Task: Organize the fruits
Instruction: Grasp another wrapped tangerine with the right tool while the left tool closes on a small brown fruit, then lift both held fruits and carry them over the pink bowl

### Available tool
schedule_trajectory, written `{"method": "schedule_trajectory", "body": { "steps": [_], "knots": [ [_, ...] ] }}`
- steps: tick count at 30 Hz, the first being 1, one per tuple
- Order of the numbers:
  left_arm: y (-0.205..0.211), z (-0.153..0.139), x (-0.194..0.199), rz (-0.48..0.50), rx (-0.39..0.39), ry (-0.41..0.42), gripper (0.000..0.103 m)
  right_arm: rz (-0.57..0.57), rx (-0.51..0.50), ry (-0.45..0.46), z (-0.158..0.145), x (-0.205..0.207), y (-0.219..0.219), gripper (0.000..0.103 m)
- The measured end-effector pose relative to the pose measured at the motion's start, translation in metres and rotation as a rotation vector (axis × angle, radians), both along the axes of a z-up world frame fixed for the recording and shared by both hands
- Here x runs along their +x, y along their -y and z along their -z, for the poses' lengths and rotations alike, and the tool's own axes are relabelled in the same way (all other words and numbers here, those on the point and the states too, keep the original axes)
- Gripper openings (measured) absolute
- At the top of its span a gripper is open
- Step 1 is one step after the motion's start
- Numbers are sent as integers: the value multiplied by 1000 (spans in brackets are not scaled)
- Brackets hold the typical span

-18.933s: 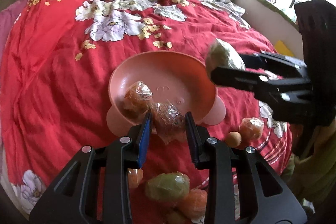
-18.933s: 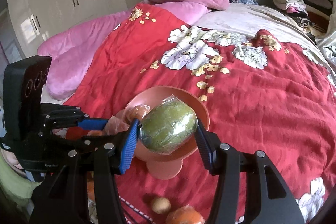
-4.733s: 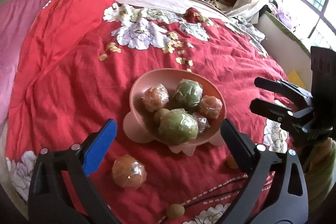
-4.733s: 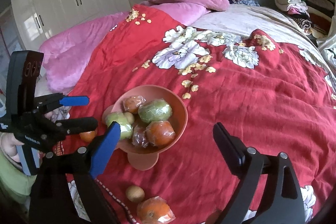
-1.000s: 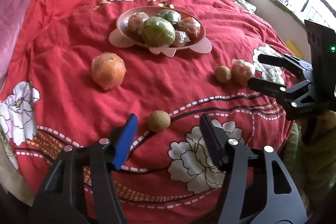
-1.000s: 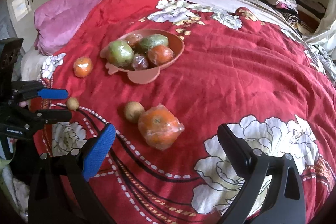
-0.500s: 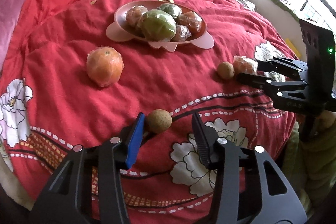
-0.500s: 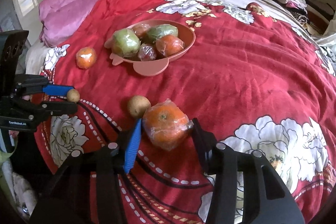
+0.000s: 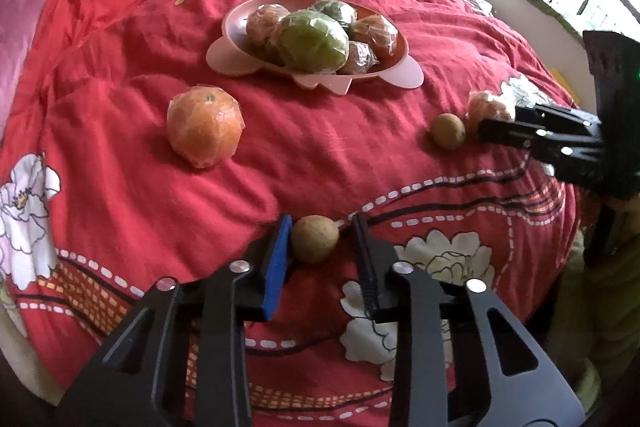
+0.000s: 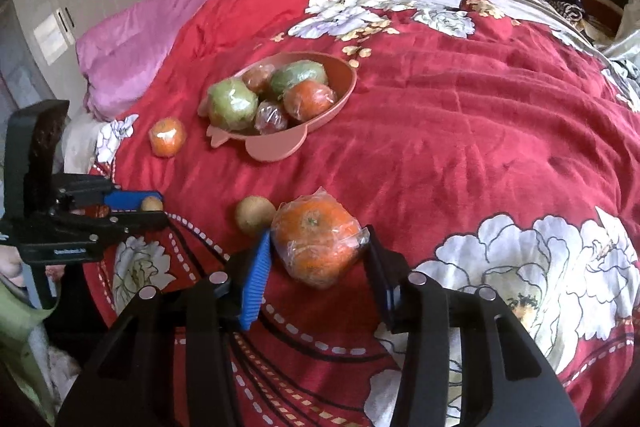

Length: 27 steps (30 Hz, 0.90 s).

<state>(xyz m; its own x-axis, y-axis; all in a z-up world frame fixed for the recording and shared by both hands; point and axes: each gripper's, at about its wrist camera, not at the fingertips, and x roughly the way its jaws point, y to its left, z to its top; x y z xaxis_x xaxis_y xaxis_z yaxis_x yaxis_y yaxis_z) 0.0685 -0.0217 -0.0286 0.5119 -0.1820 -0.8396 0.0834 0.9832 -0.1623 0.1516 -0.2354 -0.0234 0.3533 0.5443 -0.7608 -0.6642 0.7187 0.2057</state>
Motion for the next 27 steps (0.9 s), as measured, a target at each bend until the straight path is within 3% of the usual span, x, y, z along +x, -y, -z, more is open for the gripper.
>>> {"method": "schedule_trajectory", "body": {
  "steps": [10, 27],
  "knots": [
    [-8, -19, 0, 5, -61, 22, 17, 13, 62, 21, -14, -1, 7, 43],
    [-29, -53, 29, -6, -67, 88, 17, 20, 107, 39, -36, 8, -1, 43]
  ]
}}
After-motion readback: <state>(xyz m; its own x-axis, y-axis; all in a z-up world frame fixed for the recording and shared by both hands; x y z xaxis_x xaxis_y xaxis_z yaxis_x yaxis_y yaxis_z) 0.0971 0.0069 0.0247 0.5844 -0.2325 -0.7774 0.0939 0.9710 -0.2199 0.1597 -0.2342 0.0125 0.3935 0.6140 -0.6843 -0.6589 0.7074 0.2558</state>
